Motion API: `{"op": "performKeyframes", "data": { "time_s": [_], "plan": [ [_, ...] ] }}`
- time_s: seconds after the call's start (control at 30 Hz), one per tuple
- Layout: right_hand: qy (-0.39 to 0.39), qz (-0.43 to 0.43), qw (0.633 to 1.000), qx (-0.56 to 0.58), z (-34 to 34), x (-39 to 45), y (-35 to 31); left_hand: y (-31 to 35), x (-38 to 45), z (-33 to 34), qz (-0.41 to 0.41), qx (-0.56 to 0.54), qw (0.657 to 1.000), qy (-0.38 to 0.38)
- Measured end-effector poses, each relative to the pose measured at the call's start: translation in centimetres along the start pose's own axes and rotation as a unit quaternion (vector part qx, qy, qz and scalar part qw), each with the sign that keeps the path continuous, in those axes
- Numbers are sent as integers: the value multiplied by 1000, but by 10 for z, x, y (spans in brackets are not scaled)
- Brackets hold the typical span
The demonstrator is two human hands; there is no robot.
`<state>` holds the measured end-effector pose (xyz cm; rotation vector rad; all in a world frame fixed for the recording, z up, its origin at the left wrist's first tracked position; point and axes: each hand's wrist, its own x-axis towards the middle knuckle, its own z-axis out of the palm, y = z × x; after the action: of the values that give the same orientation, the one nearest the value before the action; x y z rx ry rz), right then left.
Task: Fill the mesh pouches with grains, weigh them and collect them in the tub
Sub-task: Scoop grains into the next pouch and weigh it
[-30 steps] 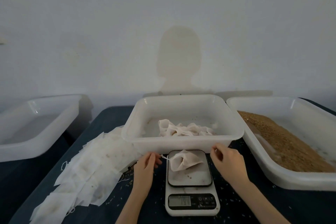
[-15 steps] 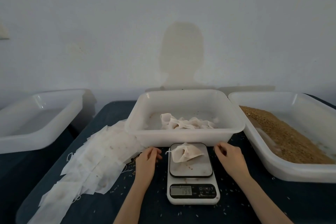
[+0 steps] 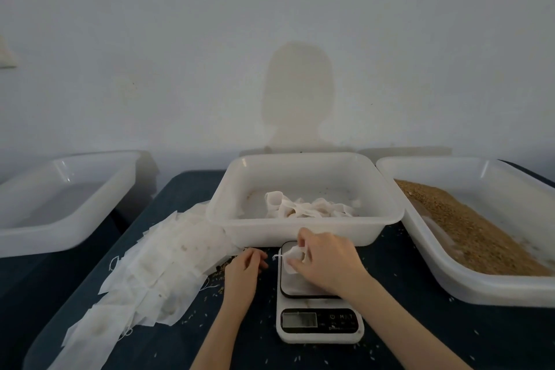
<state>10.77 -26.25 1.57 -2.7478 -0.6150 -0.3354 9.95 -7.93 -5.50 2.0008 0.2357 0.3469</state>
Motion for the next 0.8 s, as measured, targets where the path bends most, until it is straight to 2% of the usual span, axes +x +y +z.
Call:
{"op": "performKeyframes", "data": {
  "time_s": [0.1,0.2,0.33,0.4,0.5,0.57,0.63,0.7,0.8],
  "plan": [
    [-8,11,999,-35,6,3,-2,-1,-1,0,-1,-9,1000,3],
    [0,56,998,19,3,4,0,4,-4,0,23,-12,1000,7],
    [18,98,985,141,-14,9,0,20,-16,-2,153,7,988,36],
    [33,90,981,170,-27,12,-2,29,-23,1,196,4,981,3],
    [37,80,968,236,-47,13,-7,54,-34,12,215,4,975,-60],
    [23,75,957,280,-58,11,-13,71,-37,20,237,10,970,-50],
    [18,75,946,314,-68,9,-15,83,-35,25,215,-15,976,-41],
    [17,79,940,332,-76,6,-14,86,-30,29,159,-54,984,-57],
    [11,85,939,334,-86,4,-4,88,-26,33,138,-71,984,-87]
  ]
}}
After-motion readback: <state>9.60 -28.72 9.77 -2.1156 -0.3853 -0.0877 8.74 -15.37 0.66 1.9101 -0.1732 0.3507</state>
